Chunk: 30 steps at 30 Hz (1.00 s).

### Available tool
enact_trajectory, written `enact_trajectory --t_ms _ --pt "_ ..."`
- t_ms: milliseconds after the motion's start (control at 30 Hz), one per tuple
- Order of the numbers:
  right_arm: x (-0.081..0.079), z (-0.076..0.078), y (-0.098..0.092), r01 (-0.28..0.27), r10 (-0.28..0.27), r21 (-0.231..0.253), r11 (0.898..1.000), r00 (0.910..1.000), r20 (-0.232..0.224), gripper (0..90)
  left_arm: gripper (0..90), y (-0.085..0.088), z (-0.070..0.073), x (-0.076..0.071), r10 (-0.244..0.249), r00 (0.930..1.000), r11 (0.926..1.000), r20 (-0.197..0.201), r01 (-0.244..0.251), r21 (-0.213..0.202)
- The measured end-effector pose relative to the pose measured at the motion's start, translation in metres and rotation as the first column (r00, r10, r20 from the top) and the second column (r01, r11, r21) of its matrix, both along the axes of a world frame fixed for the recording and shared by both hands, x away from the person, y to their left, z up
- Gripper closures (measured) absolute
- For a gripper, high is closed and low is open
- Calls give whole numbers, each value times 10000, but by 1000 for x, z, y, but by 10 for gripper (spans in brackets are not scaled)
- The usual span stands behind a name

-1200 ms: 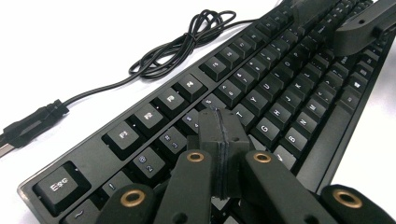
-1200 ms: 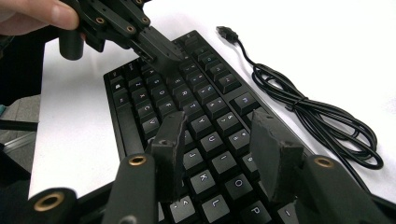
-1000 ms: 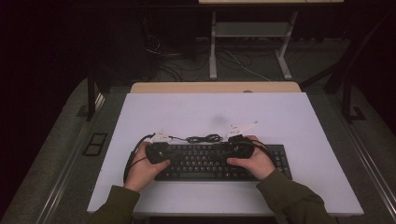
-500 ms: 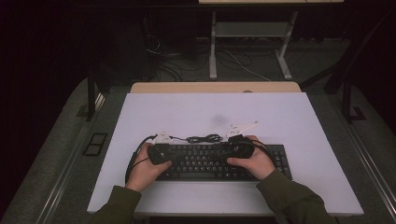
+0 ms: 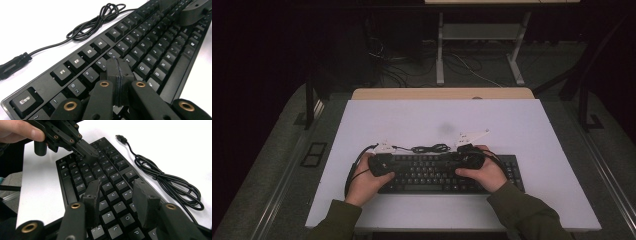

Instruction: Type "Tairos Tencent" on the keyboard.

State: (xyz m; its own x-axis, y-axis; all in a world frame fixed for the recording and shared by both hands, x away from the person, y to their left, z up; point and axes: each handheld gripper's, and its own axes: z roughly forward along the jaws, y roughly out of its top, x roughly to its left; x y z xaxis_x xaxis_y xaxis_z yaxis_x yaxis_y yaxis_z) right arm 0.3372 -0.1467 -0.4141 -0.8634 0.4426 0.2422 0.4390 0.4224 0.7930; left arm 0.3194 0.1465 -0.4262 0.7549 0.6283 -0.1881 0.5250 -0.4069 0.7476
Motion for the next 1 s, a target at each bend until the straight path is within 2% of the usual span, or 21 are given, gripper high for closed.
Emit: enact_trajectory --t_ms 133,333,433,533,867,1000 --pt "0 -1 0 -78 78 35 10000 9999 -133 641 835 0 2 -2 -74 10000 10000 32 74 -11" --pt "-1 -3 2 -324 324 4 9995 9979 -559 791 748 0 3 -6 -63 10000 9998 -30 62 -192" --pt "-3 -5 5 -446 436 -100 9990 9958 -800 845 722 0 4 -7 -107 9999 9998 -44 106 -187" --pt "-4 -7 7 -517 498 -202 9985 9952 -841 893 714 0 5 -8 -112 9999 9997 -46 111 -238" --pt "-9 -11 15 -723 697 -217 9971 9922 -1031 900 692 -1 6 -9 -155 9999 9996 -53 153 -253" --pt "-11 -12 19 -882 853 -239 9958 9910 -1035 900 651 -2 5 -9 -117 9999 9996 -18 117 -275"
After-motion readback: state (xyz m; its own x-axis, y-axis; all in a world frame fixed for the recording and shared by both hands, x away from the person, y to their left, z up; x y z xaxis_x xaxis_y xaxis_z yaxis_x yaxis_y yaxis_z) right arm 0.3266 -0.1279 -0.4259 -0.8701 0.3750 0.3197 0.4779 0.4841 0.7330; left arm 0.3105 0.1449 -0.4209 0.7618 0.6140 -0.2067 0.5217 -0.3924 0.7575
